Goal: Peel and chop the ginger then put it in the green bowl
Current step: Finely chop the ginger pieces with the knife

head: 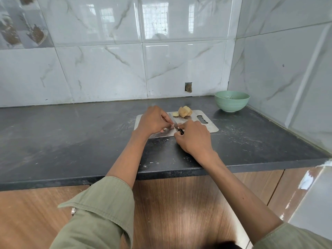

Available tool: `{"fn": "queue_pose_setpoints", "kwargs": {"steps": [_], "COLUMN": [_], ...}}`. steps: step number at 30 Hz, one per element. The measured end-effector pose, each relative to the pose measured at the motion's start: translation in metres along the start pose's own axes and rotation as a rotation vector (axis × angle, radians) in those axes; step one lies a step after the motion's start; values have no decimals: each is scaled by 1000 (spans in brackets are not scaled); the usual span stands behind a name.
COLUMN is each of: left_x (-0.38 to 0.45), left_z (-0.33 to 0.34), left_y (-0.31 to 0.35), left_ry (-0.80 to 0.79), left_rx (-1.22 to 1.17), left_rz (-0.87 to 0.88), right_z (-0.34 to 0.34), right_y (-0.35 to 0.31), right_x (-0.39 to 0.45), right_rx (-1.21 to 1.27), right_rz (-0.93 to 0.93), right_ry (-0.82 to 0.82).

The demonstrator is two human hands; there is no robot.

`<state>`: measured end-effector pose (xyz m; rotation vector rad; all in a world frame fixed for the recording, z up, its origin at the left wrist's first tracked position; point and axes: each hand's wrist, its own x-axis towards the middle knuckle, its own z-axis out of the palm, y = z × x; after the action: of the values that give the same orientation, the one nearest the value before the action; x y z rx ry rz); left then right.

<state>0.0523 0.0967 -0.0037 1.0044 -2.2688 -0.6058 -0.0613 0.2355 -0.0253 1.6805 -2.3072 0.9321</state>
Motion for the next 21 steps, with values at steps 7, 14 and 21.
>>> {"fn": "queue_pose_setpoints", "kwargs": {"steps": [7,14,21], "left_x": [3,3,2], "left_z": [-4,-3,-2], "left_y": [-4,-5,-2], "left_ry": [-24,-19,-18], "left_rx": [-4,-24,-21], "left_rz": [23,28,20], "right_z": [1,4,9], "right_y": [1,2,6], "right_x": [1,2,6], "right_rx": [20,42,32], "right_rz": [-7,-30,-32], "right_ry": [39,59,20]}}
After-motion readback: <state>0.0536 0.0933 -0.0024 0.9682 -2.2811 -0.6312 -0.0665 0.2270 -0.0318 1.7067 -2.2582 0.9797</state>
